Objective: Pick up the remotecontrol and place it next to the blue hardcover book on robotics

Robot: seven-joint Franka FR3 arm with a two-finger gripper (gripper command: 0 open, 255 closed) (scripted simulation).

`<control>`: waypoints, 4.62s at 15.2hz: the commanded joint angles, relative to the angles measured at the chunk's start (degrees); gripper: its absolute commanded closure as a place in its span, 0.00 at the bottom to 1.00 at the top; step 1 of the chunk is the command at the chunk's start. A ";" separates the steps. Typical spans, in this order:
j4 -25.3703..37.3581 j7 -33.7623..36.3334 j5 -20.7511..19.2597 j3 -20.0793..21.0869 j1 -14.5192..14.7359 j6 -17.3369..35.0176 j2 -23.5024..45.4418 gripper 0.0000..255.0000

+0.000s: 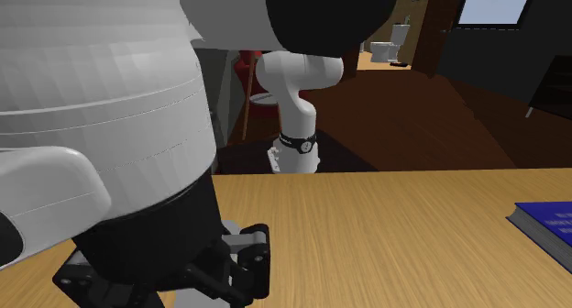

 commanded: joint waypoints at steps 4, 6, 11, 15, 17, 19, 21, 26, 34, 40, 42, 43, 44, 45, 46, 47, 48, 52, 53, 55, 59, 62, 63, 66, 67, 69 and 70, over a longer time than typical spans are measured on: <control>1.81 0.80 -1.08 -0.20 0.25 -3.43 -1.82 1.00; 2.24 0.94 -1.27 -0.23 0.29 -4.15 -2.15 1.00; -5.51 8.73 -4.47 2.20 4.34 -2.23 -8.81 1.00; -10.47 15.04 -6.26 4.88 7.03 -1.27 -13.22 1.00; -12.56 18.16 -6.85 6.39 8.28 -0.93 -15.09 1.00; -14.39 21.25 -7.25 7.99 9.52 -0.67 -16.73 1.00; -15.96 24.30 -7.47 9.64 10.76 -0.46 -18.14 1.00; -18.76 31.75 -7.31 14.00 13.90 -0.10 -20.63 1.00; -19.81 43.29 -5.85 21.17 19.17 0.17 -21.48 1.00; -21.06 46.39 -5.27 23.17 20.67 3.42 -19.52 1.00; -21.85 46.33 -5.22 23.16 20.68 5.04 -18.69 1.00; -22.22 46.30 -5.19 23.15 20.69 5.85 -18.26 1.00; -22.59 46.26 -5.16 23.15 20.69 6.66 -17.81 1.00; -22.94 46.23 -5.12 23.15 20.70 7.48 -17.35 1.00; -23.28 46.19 -5.09 23.14 20.70 8.29 -16.87 1.00; -23.60 46.15 -5.05 23.14 20.71 9.11 -16.38 1.00; -23.92 46.12 -5.01 23.13 20.71 9.92 -15.88 1.00; -25.04 45.95 -4.83 23.12 20.74 13.19 -13.73 1.00; -25.29 45.90 -4.78 23.12 20.75 14.01 -13.17 1.00; -25.54 45.85 -4.73 23.12 20.75 14.82 -12.59 1.00; -25.53 45.85 -4.73 23.12 20.75 14.82 -12.59 1.00; -25.53 45.85 -4.73 23.12 20.75 14.82 -12.59 0.00; -25.53 45.85 -4.73 23.12 20.75 14.82 -12.59 0.00; -25.53 45.85 -4.73 23.12 20.75 14.82 -12.59 0.00; -25.53 45.85 -4.73 23.12 20.75 14.82 -12.59 0.00; -24.22 46.02 -4.98 23.09 20.70 10.74 -15.36 0.00; -23.44 46.09 -5.08 23.08 20.67 8.70 -16.62 0.00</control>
